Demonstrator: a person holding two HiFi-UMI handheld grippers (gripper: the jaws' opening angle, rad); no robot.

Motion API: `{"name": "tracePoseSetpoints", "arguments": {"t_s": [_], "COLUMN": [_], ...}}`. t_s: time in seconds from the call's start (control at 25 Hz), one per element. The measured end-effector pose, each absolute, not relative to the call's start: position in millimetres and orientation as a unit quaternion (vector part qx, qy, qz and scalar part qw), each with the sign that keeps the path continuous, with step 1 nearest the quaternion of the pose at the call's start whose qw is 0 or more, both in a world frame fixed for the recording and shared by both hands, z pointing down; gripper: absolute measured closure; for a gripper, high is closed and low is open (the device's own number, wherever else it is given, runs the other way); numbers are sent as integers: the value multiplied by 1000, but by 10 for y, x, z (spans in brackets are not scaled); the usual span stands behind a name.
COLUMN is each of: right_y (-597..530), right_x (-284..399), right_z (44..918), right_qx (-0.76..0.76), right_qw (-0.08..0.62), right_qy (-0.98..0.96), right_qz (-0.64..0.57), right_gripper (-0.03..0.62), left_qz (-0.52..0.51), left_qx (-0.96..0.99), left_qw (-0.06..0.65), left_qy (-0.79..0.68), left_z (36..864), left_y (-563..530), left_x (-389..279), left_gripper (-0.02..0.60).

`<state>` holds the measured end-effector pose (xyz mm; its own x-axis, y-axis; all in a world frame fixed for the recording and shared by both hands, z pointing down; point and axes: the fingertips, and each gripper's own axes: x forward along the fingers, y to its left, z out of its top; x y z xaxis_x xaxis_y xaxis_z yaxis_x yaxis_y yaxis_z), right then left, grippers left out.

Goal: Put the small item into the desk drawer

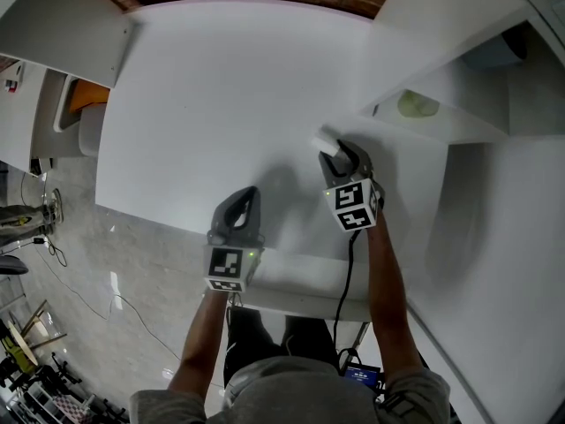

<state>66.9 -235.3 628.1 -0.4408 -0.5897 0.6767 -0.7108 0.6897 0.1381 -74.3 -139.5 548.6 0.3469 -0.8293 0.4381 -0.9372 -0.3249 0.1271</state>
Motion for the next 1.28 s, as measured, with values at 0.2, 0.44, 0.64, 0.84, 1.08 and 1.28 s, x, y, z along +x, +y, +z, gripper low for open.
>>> {"name": "tracePoseSetpoints", "arguments": {"t_s": [0.2,0.44,0.64,0.84,1.08,1.28], "right_y": [-2344,-2284,-2177,-1993,-1701,-1427], "right_x": [644,651,683,689,689,640], "right_z": [6167,5946,5737,5579,5347,5185], "right_qx": [388,398,409,418,426,430], "right_qw": [353,339,325,315,301,289], "right_qy": [-848,-850,-851,-850,-852,-854], "right_qz": [75,67,57,57,50,43], "right_gripper": [413,413,413,413,413,413], "left_qz": [147,147,143,139,136,134], "left_qx": [801,804,809,815,822,826], "left_qw": [179,172,163,157,151,148], "left_qy": [-553,-550,-547,-540,-533,-527], "left_z": [5452,5346,5241,5145,5033,4976], "left_y": [-1367,-1302,-1237,-1155,-1014,-876], "left_x": [-751,-758,-743,-719,-691,-690], "left_gripper": [569,569,569,569,569,569]}}
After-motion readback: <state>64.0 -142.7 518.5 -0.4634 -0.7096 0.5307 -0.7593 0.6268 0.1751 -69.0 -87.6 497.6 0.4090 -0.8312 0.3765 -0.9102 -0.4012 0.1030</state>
